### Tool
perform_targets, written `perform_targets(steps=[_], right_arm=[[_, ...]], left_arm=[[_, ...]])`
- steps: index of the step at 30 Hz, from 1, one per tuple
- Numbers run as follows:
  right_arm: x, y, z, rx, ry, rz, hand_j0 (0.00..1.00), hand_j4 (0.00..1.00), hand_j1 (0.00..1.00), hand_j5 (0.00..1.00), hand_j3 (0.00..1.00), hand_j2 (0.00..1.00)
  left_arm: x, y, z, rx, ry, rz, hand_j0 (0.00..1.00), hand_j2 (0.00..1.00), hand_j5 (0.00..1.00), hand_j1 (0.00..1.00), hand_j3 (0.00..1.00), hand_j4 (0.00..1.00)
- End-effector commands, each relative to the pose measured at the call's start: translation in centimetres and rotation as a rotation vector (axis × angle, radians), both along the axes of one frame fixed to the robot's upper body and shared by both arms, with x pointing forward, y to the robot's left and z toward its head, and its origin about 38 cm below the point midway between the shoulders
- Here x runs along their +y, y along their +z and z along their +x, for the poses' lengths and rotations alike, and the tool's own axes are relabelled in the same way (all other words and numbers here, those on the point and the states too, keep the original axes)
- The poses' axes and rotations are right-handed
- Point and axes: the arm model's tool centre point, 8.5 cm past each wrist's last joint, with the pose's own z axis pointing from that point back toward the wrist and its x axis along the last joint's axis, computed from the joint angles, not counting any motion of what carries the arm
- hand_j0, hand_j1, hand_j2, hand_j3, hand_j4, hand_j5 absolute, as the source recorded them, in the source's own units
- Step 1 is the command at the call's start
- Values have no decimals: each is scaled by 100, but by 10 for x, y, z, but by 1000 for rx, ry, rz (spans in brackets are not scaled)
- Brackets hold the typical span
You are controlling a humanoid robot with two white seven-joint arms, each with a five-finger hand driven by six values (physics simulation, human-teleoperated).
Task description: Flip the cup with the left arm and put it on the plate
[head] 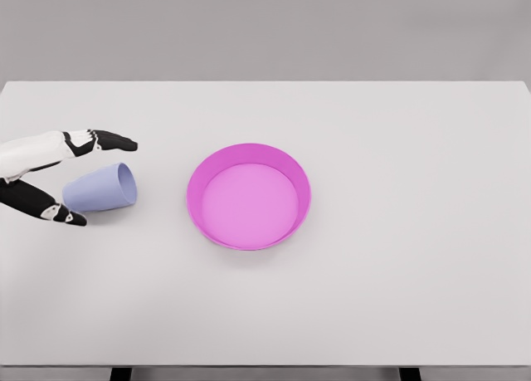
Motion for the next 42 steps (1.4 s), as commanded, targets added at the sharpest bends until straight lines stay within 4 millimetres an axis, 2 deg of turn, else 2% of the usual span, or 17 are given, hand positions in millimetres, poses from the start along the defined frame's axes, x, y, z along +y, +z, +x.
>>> perform_targets(steps=[1, 6, 10, 15, 16, 18, 19, 21, 25, 28, 35, 37, 42], right_arm=[[0, 0, 0, 0, 2, -4, 100, 100, 100, 100, 100, 100], [0, 0, -6, 10, -1, -4, 100, 100, 100, 100, 100, 100], [0, 0, -5, 9, 0, -4, 100, 100, 100, 100, 100, 100], [0, 0, -6, 9, 0, -4, 100, 100, 100, 100, 100, 100], [0, 0, -6, 9, 0, -4, 100, 100, 100, 100, 100, 100], [0, 0, -5, 7, -1, -4, 100, 100, 100, 100, 100, 100], [0, 0, -5, 9, 0, -4, 100, 100, 100, 100, 100, 100], [0, 0, -5, 7, 0, -4, 100, 100, 100, 100, 100, 100], [0, 0, -6, 10, 0, -4, 100, 100, 100, 100, 100, 100], [0, 0, -5, 7, 0, -4, 100, 100, 100, 100, 100, 100], [0, 0, -5, 7, -1, -4, 100, 100, 100, 100, 100, 100], [0, 0, -5, 7, 0, -4, 100, 100, 100, 100, 100, 100], [0, 0, -6, 9, 0, -4, 100, 100, 100, 100, 100, 100]], left_arm=[[-3, 2, -2, 7, -8, -14, 100, 100, 100, 100, 100, 100], [-5, 4, 0, -2, -10, -28, 100, 100, 100, 100, 100, 100], [-12, -17, -2, 41, -9, -74, 100, 100, 100, 100, 100, 100], [-14, -3, 3, 11, 25, -183, 100, 100, 100, 100, 100, 100], [-9, -11, 11, 88, 125, -155, 100, 100, 100, 100, 100, 100], [-2, -21, 18, 151, 218, -102, 100, 100, 100, 100, 100, 100], [4, -31, 23, 180, 265, -96, 100, 100, 100, 100, 100, 100], [1, -61, 33, 197, 290, -103, 100, 100, 100, 100, 100, 100], [-1, -69, 32, 217, 291, -110, 100, 100, 100, 100, 100, 100], [-7, -94, 26, 303, 297, -69, 100, 100, 100, 100, 100, 100], [-5, -87, 30, 288, 307, -67, 100, 100, 100, 100, 100, 100], [12, -88, 37, 292, 366, -54, 100, 100, 100, 100, 100, 100], [23, -98, 42, 346, 458, -31, 100, 100, 100, 100, 100, 100]])
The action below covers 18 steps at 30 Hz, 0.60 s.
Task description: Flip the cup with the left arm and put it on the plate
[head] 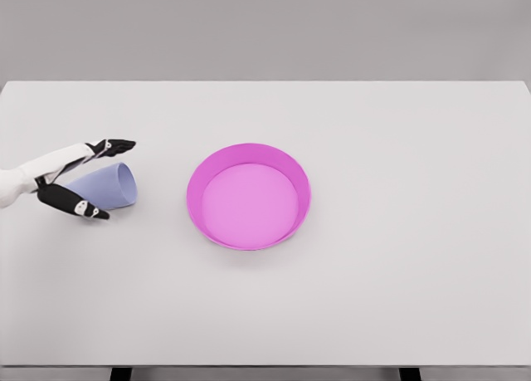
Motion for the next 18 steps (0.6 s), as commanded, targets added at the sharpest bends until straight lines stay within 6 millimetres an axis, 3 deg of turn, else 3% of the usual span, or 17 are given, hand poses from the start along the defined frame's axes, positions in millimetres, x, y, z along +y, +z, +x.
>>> perform_targets(steps=[1, 4, 10, 18], right_arm=[[0, 0, -1, 1, 0, 0, 100, 100, 100, 100, 100, 100], [0, 0, 0, 0, 0, 0, 100, 100, 100, 100, 100, 100], [0, 0, 0, 0, 0, 0, 100, 100, 100, 100, 100, 100], [0, 0, -1, 3, 0, 0, 100, 100, 100, 100, 100, 100]], left_arm=[[11, -7, 3, 29, 46, 11, 100, 100, 100, 100, 100, 100], [10, -21, 7, 53, 73, 15, 100, 100, 100, 100, 100, 100], [-6, -29, 13, 44, 56, 10, 100, 100, 100, 100, 100, 100], [3, -42, 18, 68, 83, 46, 100, 100, 100, 100, 100, 100]])
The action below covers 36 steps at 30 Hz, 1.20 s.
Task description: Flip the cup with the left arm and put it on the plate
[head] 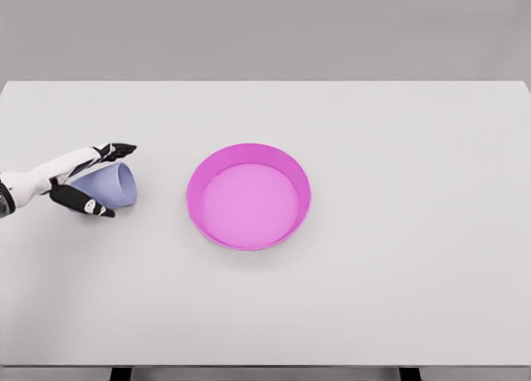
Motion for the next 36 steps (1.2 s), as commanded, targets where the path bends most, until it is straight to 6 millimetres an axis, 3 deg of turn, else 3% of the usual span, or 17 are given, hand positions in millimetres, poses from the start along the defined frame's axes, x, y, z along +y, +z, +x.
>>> perform_targets(steps=[1, 2, 4, 7, 11, 13, 15, 18, 19, 20, 21, 23, 25, 28, 32, 36], right_arm=[[0, 0, 0, -1, 0, 0, 100, 100, 100, 100, 100, 100], [0, 0, 0, -1, 0, 0, 100, 100, 100, 100, 100, 100], [0, 0, 0, 1, 0, 0, 100, 100, 100, 100, 100, 100], [0, 0, 0, -1, 0, 0, 100, 100, 100, 100, 100, 100], [0, 0, 0, -1, 0, 0, 100, 100, 100, 100, 100, 100], [0, 0, 0, -1, 0, 0, 100, 100, 100, 100, 100, 100], [0, 0, 0, -1, 0, 0, 100, 100, 100, 100, 100, 100], [0, 0, 0, -1, 0, 0, 100, 100, 100, 100, 100, 100], [0, 0, 0, 1, 0, 0, 100, 100, 100, 100, 100, 100], [0, 0, 0, -1, 0, 0, 100, 100, 100, 100, 100, 100], [0, 0, 0, -1, 0, 0, 100, 100, 100, 100, 100, 100], [0, 0, 0, -1, 0, 0, 100, 100, 100, 100, 100, 100], [0, 0, 0, -1, 0, 0, 100, 100, 100, 100, 100, 100], [0, 0, -1, 1, 0, 0, 100, 100, 100, 100, 100, 100], [0, 0, 0, 1, 0, 0, 100, 100, 100, 100, 100, 100], [0, 0, 0, -1, 0, 0, 100, 100, 100, 100, 100, 100]], left_arm=[[-5, -10, -1, 22, -1, -2, 100, 100, 100, 100, 100, 100], [-5, -11, -1, 28, 2, 4, 100, 100, 100, 100, 100, 100], [-7, -16, -2, 40, 4, 7, 84, 84, 84, 84, 84, 84], [-6, -16, -2, 44, 8, 7, 71, 71, 71, 71, 71, 71], [-7, -11, -1, 30, 5, -13, 64, 64, 64, 64, 64, 64], [-15, 2, -1, -24, -46, -67, 62, 62, 62, 62, 62, 62], [-34, 32, -3, -141, -152, -198, 57, 57, 57, 57, 57, 57], [-55, 52, -2, -235, -205, -391, 57, 57, 57, 57, 57, 57], [-67, 52, -1, -250, -223, -460, 57, 57, 57, 57, 57, 57], [-94, 52, 0, -255, -271, -559, 56, 56, 56, 56, 56, 56], [-118, 50, 4, -213, -301, -643, 54, 54, 54, 54, 54, 54], [-134, 45, 6, -194, -282, -701, 54, 54, 54, 54, 54, 54], [-178, 42, 6, -170, -325, -822, 53, 53, 53, 53, 53, 53], [-211, 38, 2, -122, -359, -965, 49, 49, 49, 49, 49, 49], [-237, 1, -2, 34, -308, -1068, 49, 49, 49, 49, 49, 49], [-241, -21, -6, 149, -262, -1093, 47, 47, 47, 47, 47, 47]])
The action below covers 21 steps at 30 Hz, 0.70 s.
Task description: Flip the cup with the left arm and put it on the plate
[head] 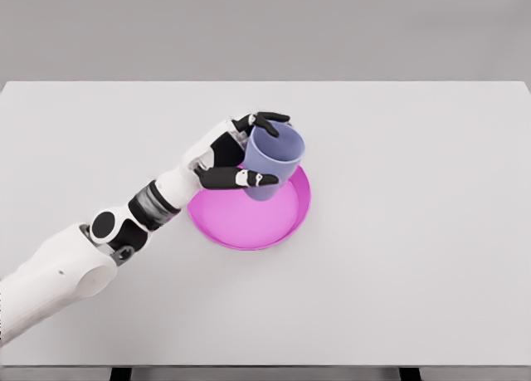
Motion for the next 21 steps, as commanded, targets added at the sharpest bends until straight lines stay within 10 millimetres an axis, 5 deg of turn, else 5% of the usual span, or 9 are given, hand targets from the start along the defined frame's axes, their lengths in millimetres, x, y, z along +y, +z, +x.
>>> perform_targets(steps=[1, 10, 16, 21], right_arm=[[0, 0, 1, -1, 0, 0, 100, 100, 100, 100, 100, 100], [0, 0, 1, -1, 0, 0, 100, 100, 100, 100, 100, 100], [0, 0, 0, -1, 0, 0, 100, 100, 100, 100, 100, 100], [0, 0, 1, -2, 0, 0, 100, 100, 100, 100, 100, 100]], left_arm=[[-5, -18, -7, 83, -6, -14, 46, 46, 46, 46, 46, 46], [43, -14, 23, 102, 159, -52, 46, 46, 46, 46, 46, 46], [14, -22, 15, 123, 113, -78, 41, 41, 41, 41, 41, 41], [37, -7, 34, -41, 249, 61, 38, 38, 38, 38, 38, 38]])
